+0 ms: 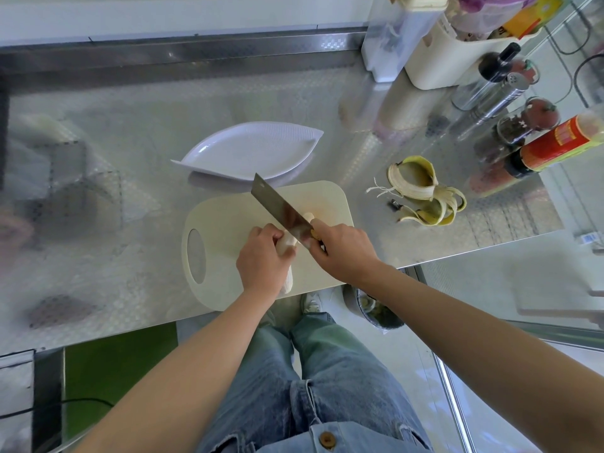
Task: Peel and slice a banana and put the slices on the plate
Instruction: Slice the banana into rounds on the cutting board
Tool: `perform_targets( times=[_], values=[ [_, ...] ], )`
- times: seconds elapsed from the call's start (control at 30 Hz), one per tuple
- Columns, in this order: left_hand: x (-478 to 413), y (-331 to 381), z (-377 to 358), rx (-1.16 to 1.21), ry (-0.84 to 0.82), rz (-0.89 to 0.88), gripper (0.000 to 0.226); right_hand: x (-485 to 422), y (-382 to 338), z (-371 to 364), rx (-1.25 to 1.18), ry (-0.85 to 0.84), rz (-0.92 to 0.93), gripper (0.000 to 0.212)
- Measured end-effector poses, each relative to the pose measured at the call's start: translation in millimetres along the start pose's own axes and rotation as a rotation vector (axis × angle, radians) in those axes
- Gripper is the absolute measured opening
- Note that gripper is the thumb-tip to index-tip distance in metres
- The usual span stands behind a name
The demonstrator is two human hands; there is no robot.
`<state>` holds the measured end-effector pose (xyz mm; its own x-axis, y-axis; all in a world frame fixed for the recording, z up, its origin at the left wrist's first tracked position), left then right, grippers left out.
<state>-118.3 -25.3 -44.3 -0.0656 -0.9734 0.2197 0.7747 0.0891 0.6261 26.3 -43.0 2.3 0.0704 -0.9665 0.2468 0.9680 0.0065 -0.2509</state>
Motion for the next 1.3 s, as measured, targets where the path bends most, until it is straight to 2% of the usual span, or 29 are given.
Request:
perform_targets(
  times=[0.23, 0.5, 0.73, 0.83, 0.93, 1.07, 1.3],
  values=[
    [0, 1, 0, 0.004, -0.005, 0.003, 0.024, 0, -1, -6, 0.018, -0.012, 0.003, 0.017],
    [0, 0, 1, -0.002, -0.011, 0.013, 0.023, -3, 1, -33, -0.03, -0.076, -0.078, 0.023],
    [8, -5, -1, -0.032, -0.011, -0.036, 0.043, -6, 10, -24, -0.004, -0.019, -0.089, 0.02],
    [8, -5, 0, -0.051, -0.024, -0.052, 0.036, -7, 19, -16, -0.021, 0.012, -0.149, 0.015],
    [6, -2, -1, -0.045, -0.01, -0.059, 0.027, -4, 20, -8, -0.051, 0.024, -0.109, 0.016],
    [1, 5, -2, -0.06, -0.001, -0.094, 0.025, 1, 13, 1, -0.07, 0.05, -0.046, 0.018],
    [-1, 5, -4, -0.075, -0.002, -0.105, 0.024, 5, 9, 5, -0.059, 0.034, -0.046, 0.019]
  ],
)
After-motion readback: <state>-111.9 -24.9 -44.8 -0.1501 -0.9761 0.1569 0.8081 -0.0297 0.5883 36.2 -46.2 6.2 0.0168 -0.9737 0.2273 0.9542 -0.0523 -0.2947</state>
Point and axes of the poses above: each hand's wrist, its own x-axis away from the middle knuckle, its own z-axis out of the back of the hand, y = z × x, the point moved 4 cm from there along -x, towards the middle knuckle, and after that the axes turned 2 degrees about -z, right-handed, at the moved point
